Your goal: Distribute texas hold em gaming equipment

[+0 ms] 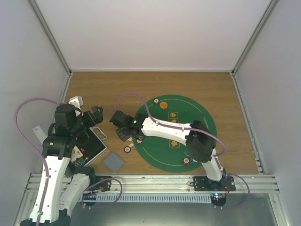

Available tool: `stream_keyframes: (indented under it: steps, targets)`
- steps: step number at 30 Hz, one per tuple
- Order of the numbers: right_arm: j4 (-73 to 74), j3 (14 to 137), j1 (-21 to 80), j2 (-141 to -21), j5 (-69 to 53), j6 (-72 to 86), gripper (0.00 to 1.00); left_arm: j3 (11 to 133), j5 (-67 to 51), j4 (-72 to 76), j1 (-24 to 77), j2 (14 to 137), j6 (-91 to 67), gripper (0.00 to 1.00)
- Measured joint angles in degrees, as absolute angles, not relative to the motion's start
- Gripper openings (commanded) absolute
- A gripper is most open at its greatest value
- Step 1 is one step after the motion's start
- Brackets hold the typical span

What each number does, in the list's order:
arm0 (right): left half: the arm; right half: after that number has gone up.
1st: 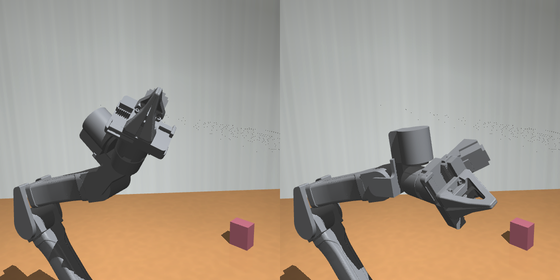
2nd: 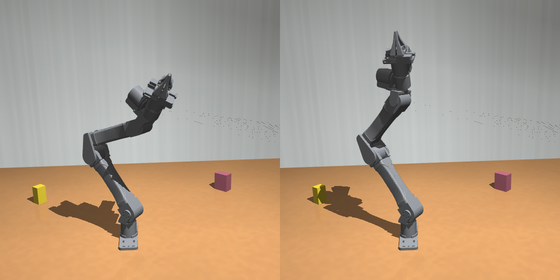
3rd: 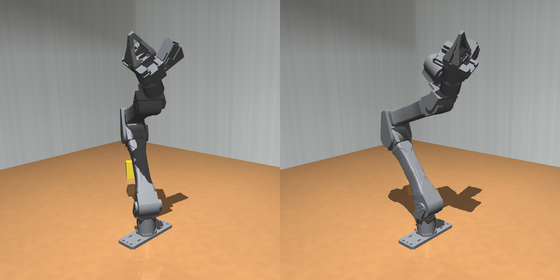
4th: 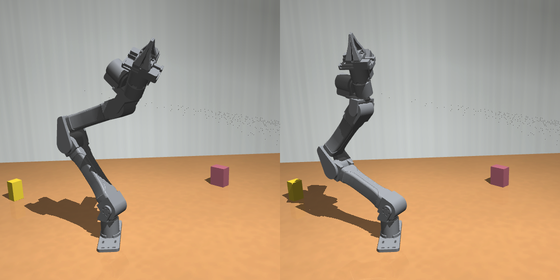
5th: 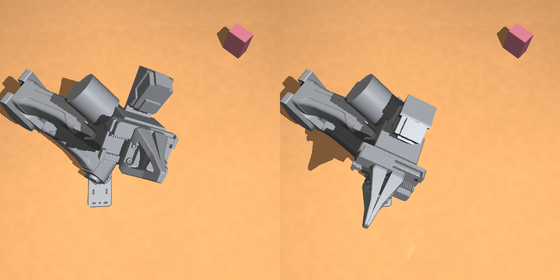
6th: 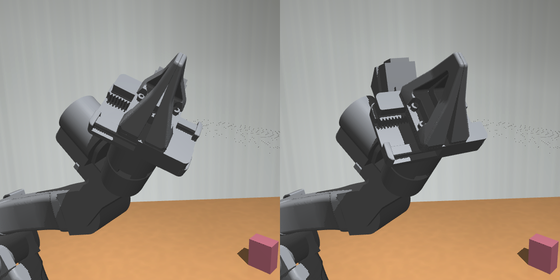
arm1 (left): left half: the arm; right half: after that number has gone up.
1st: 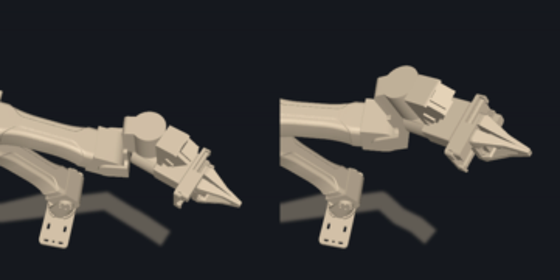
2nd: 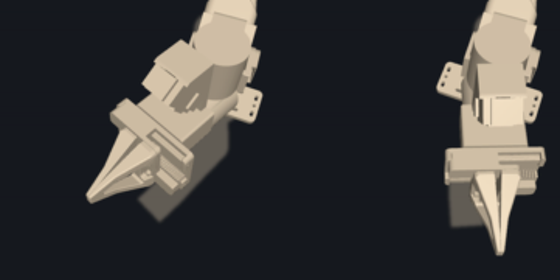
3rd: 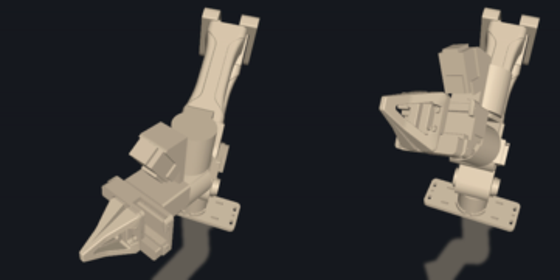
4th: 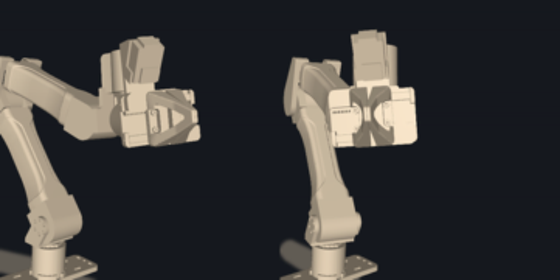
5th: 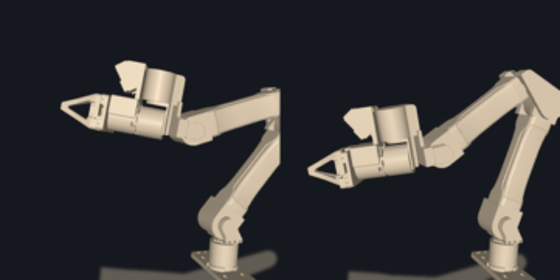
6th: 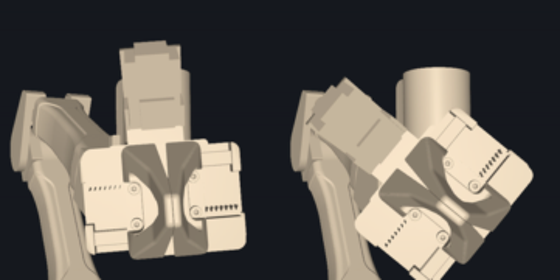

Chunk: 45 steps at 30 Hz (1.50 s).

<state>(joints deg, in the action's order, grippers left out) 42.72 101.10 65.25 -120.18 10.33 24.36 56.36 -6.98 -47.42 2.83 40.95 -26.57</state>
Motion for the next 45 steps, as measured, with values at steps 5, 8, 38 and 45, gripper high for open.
stream_keyframes:
  steps: [5,8,38,45]
  targets:
    - [41.06,90.08,62.83,-112.79,10.28,28.03,0.35,56.71,-6.11,-47.77,2.83,40.14,-26.52,0.99]
    - [40.45,86.48,59.42,-111.37,10.02,29.06,0.35,56.90,-6.15,-47.79,2.83,39.81,-26.55,0.99]
    - [38.54,92.49,57.32,-122.32,4.97,26.17,0.39,56.93,-6.09,-47.81,2.83,39.48,-26.57,0.99]
    - [39.68,93.78,57.32,-123.02,4.58,25.69,0.41,56.82,-6.09,-47.79,2.83,39.48,-26.57,0.99]
